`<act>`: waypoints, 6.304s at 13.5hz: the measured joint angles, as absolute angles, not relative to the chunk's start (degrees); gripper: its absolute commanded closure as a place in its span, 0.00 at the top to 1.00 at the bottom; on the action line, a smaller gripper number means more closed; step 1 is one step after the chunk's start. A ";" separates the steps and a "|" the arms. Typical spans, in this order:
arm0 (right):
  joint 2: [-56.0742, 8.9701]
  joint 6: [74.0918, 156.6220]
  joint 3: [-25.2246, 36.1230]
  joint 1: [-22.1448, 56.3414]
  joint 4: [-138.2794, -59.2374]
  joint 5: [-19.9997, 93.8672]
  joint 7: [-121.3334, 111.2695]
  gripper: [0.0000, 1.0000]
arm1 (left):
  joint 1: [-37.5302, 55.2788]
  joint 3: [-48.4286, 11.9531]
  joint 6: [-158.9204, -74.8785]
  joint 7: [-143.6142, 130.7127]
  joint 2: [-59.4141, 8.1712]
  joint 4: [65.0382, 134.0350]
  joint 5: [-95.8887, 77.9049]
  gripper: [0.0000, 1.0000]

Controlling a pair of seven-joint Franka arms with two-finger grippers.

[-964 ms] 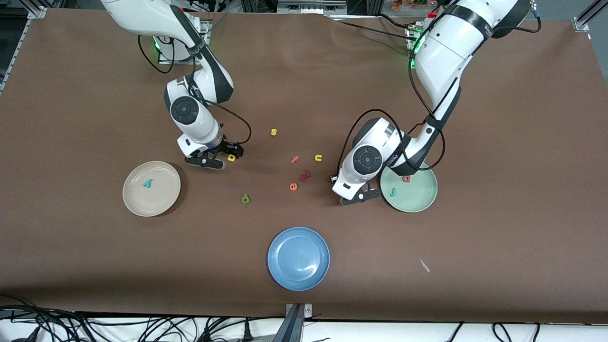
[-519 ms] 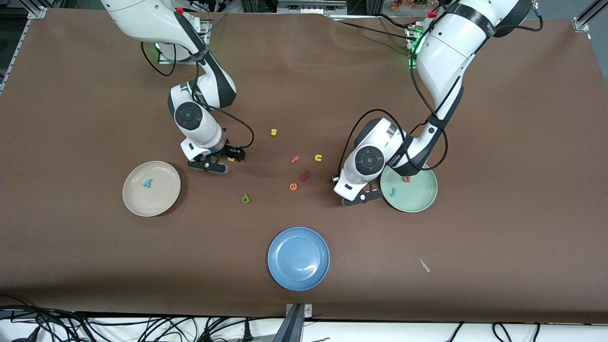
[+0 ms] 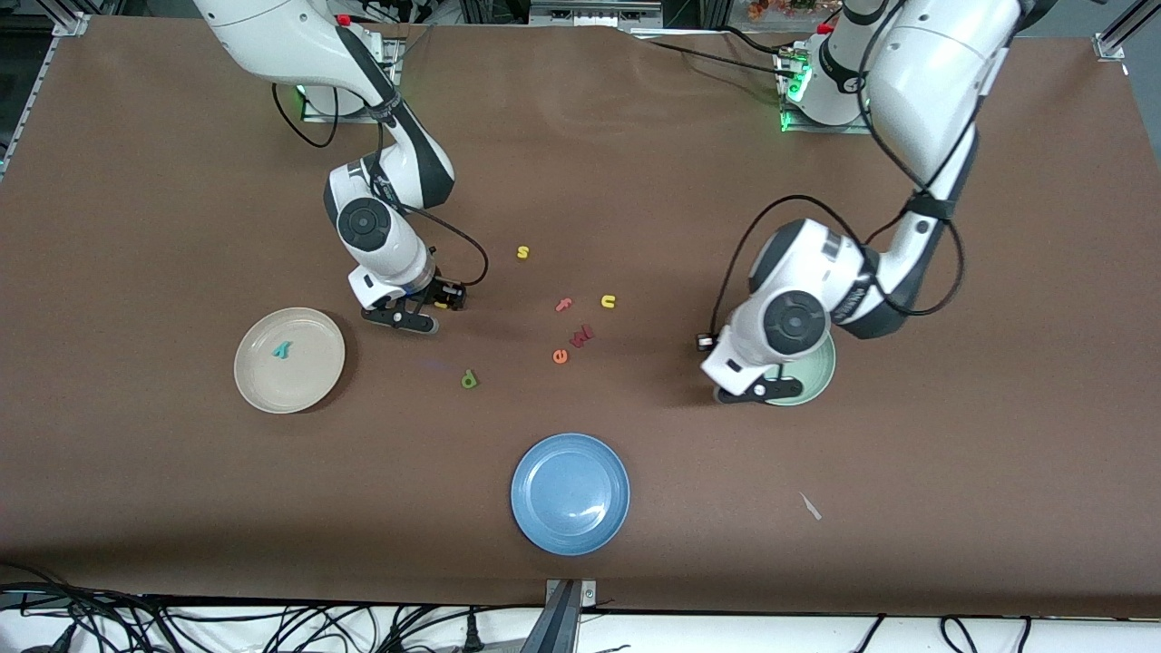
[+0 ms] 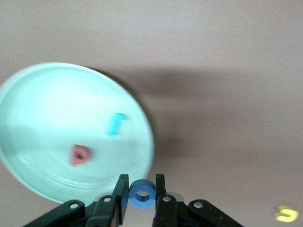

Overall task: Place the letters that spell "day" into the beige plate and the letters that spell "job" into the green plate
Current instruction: 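Place the blue o on the green plate while the right gripper drops yellow letter, then return the left arm to rest while the right gripper reaches the green p, then grasp the green p with the right gripper, then carry the green p onto the cream plate and open the right gripper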

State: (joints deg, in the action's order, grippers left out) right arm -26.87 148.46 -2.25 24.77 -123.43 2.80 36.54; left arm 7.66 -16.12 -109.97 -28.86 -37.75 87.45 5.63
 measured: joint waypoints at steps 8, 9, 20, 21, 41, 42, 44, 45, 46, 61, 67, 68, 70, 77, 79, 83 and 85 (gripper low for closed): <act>-27.33 146.44 -2.17 24.88 -121.67 2.48 39.16 0.13 | 4.60 -16.02 -110.04 -24.38 -40.33 90.61 5.66 1.00; -27.35 143.90 -2.16 24.87 -120.41 2.47 39.23 0.12 | 4.62 -16.02 -110.03 -24.35 -40.45 90.61 5.66 1.00; -24.93 123.40 11.10 24.43 -110.06 0.83 15.03 0.12 | 4.48 -16.35 -104.39 -24.33 -30.76 85.87 5.67 1.00; -24.99 123.38 12.67 24.26 -110.08 0.83 11.95 0.12 | 4.45 -16.35 -101.56 -24.33 -28.49 84.22 5.67 1.00; -28.07 121.44 10.04 24.24 -102.02 0.95 2.63 1.00 | -0.34 -7.59 -101.36 -16.53 3.36 103.06 2.06 1.00; -28.68 121.45 8.77 24.25 -101.21 0.95 2.63 1.00 | -0.34 -7.59 -101.36 -16.28 4.09 103.61 2.01 1.00; -30.82 121.50 5.91 24.28 -98.56 0.96 2.63 1.00 | -0.33 -7.59 -101.12 -15.45 4.29 103.69 1.99 1.00; -32.28 121.50 4.61 24.31 -96.82 0.97 2.65 1.00 | -0.33 -7.59 -100.18 -14.72 4.29 103.65 1.98 1.00; -33.82 121.55 3.50 24.34 -95.19 0.97 2.65 1.00 | -0.33 -7.59 -99.09 -14.13 4.31 103.59 1.96 1.00; -45.15 134.15 -1.77 24.36 -87.53 0.94 -4.00 0.89 | -0.23 -7.00 -97.75 -2.82 4.42 102.15 0.33 1.00; -46.73 136.47 -1.77 24.36 -87.53 0.93 -5.67 0.67 | -0.23 -7.08 -97.64 -2.81 4.42 102.08 0.30 1.00; -46.92 136.57 -1.77 24.36 -87.53 0.93 -5.69 0.62 | -0.23 -7.09 -97.63 -2.81 4.42 102.08 0.30 1.00; -46.92 136.65 -1.77 24.36 -87.41 0.86 -5.79 0.52 | -0.21 -7.18 -97.62 -2.81 4.42 102.07 0.29 1.00; -46.92 136.64 -1.85 24.47 -87.14 0.86 -5.94 0.26 | -0.09 -7.56 -97.62 -2.81 4.42 102.07 0.28 1.00; -46.69 136.44 -1.92 24.49 -86.91 0.87 -5.94 0.23 | 0.01 -7.69 -97.62 -2.81 4.42 102.06 0.28 1.00; -46.38 131.25 -1.48 23.16 -85.65 0.90 -5.93 0.16 | 0.04 -7.71 -97.61 -2.81 4.42 102.04 0.27 1.00; -44.58 127.39 -1.37 20.70 -84.97 0.90 -5.95 0.16 | 0.04 -7.71 -97.61 -2.81 4.42 102.02 0.27 1.00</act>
State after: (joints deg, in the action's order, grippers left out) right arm -44.58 127.39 -1.37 20.70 -84.97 0.90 -5.95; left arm 0.04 -7.71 -97.61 -2.81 4.42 102.02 0.27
